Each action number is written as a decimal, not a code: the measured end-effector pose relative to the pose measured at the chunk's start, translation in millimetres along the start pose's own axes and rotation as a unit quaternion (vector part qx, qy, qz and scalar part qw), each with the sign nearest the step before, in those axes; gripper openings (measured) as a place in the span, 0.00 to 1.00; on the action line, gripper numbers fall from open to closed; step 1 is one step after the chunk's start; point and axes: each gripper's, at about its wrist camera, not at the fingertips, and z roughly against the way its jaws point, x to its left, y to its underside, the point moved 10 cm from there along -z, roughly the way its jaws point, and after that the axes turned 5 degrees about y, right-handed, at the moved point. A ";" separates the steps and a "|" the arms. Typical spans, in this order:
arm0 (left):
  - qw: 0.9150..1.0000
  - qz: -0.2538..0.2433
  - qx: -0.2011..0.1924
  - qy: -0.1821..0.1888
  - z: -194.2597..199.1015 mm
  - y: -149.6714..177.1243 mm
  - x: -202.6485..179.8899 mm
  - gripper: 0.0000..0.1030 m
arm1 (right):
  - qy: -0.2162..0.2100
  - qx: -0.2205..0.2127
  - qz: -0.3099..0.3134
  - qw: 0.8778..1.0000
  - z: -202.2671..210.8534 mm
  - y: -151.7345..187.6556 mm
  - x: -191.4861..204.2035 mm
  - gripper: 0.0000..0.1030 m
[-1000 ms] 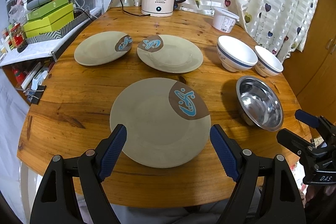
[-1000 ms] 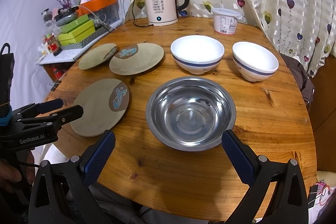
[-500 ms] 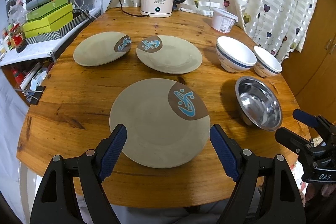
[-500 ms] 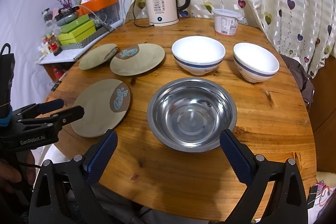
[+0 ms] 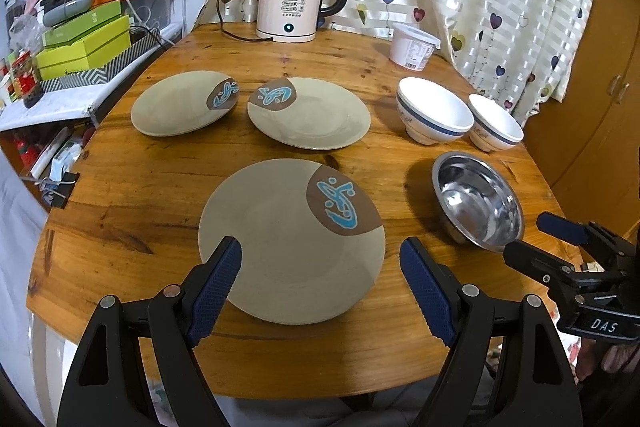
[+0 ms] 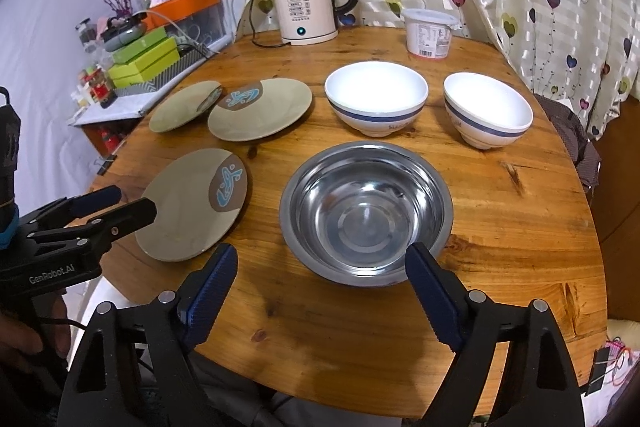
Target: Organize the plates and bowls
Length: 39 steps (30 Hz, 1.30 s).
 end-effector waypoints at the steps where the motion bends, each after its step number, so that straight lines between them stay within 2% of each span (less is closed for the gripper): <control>1: 1.000 0.000 0.000 0.000 -0.2 0.1 0.2 0.79 | 0.000 0.000 0.000 1.000 0.1 0.3 0.0 0.84; 9: 1.000 0.002 0.002 0.002 -1.1 1.6 0.7 0.79 | 0.001 0.003 0.000 1.000 -0.9 0.5 0.8 0.78; 22: 1.000 0.017 0.002 -0.003 -4.3 -0.2 15.4 0.78 | -0.009 0.002 0.010 1.000 -1.9 -7.8 10.0 0.62; 39: 0.997 0.057 -0.018 -0.044 -2.6 -21.0 68.4 0.77 | -0.073 0.001 0.056 0.996 -20.7 -37.8 60.3 0.61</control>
